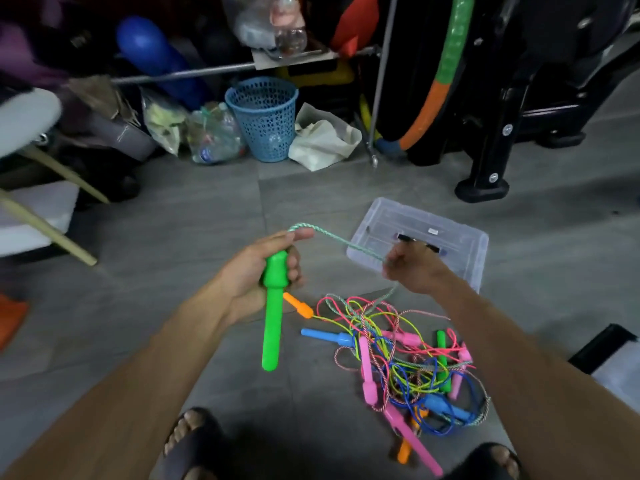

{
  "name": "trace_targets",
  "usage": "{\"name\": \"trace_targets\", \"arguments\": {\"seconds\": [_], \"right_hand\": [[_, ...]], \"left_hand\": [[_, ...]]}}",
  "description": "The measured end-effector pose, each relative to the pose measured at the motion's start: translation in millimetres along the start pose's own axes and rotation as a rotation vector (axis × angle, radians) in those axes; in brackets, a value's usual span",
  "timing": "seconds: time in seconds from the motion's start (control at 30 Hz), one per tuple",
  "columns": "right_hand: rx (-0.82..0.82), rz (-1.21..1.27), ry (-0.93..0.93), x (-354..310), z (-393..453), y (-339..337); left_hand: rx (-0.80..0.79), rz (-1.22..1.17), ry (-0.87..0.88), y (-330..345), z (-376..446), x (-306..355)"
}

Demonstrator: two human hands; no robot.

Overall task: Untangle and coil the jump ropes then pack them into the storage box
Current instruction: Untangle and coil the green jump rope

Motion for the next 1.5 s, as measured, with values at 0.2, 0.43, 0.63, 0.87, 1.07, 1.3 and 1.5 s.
{"name": "trace_targets", "arguments": {"seconds": [0.2,0.43,0.63,0.87,1.07,1.3,1.5], "right_hand": [[0.133,0.548,-0.062,-25,-13,-4],[0.173,-0.067,-0.362,-63,-50,-4],[-0.308,0.163,-0.423,-97,-88,2],[-0.286,0.329,-0.365,-90,-91,-24],[-0.020,0.615,-0.372,-83,-82,-46],[0.181,0.648,-0.348,-83,-72,-46],[0.126,0.569,-0.134,-50,-53,-40]], "left_hand": [[0.127,-0.298,0.039,-20,-5,33],[-0.009,-0.522,0.073,-9,-10,54],[0.003,-0.166,0.189,-1,0,37],[-0.103,0.461,0.120,0,5,17],[-0.301,0.393,-0.019,7,-9,14],[-0.482,0.248,-0.094,31,-21,11],[-0.257,-0.433,0.119,28,-5,14]]}}
Point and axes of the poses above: each hand's wrist, its own z-axis towards the middle knuckle, its own y-axis out of the palm, x = y × z, the point moved 2 cm from there along z, towards the middle knuckle, and after that the axes turned 12 degrees about y, right-handed, at the moved point
